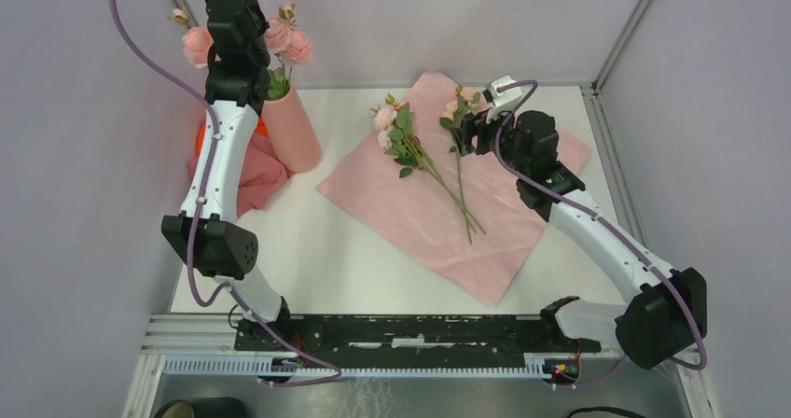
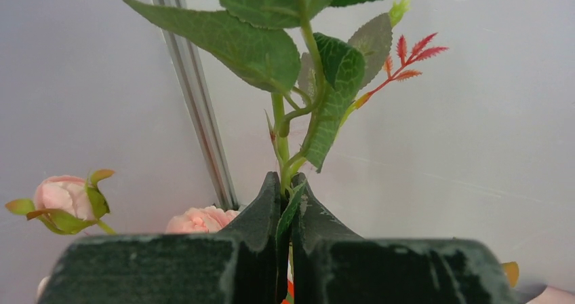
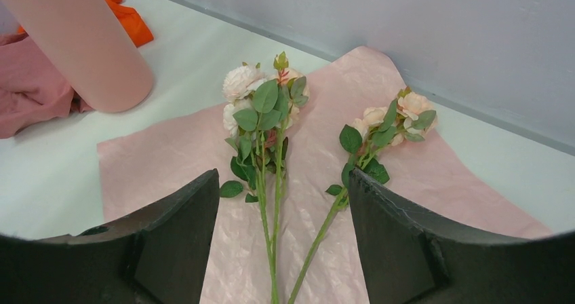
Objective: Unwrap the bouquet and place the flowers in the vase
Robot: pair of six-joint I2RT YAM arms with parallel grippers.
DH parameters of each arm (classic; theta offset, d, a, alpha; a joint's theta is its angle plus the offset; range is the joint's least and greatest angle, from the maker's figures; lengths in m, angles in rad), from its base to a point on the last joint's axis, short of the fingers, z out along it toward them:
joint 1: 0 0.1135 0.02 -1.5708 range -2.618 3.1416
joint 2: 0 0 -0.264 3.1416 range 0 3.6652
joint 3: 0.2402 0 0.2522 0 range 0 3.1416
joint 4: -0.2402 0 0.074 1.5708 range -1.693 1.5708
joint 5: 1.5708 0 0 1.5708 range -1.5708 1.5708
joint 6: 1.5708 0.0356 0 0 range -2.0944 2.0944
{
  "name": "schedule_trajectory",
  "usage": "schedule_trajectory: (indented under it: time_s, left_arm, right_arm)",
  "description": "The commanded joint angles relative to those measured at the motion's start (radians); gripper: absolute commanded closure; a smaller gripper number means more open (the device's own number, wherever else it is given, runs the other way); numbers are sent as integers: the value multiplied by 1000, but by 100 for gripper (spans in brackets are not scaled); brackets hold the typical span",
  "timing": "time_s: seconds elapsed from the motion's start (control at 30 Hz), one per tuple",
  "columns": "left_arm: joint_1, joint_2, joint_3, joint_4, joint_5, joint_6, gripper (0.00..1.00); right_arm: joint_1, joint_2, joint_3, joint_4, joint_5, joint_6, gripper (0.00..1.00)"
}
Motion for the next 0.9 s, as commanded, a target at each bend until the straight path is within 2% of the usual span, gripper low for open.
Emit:
schedule_trajectory:
  time_s: [0.0,0.37,0.5,0.57,0.63,0.7,0.77,0.87]
  left_arm:
    - [6,-42,-2,22,20,-48,98]
    - [6,-127,-268,81,62,-183,98]
    - [4,-114,-290,78,64,-195,95]
    - [5,-107,-279,68,65,-196,79]
    - [5,-107,-272,69,65,-196,48]
    - [6,-112,-265,68,68,-199,25]
    - [5,-119,-263,67,72,-201,11]
    - [4,-129,-267,62,78,-206,1]
  right_arm:
    - [-1,13,10,42,2,-8,25]
    - [-1,24,11,46,-13,0,25]
    - [-1,20,10,42,-8,-6,25]
    - [-1,22,10,43,-10,-6,25]
    - [-1,26,9,45,-13,-4,25]
    - [-2,29,10,46,-13,-3,25]
    - [0,32,12,46,-17,-3,25]
    - [-1,36,11,48,-22,2,25]
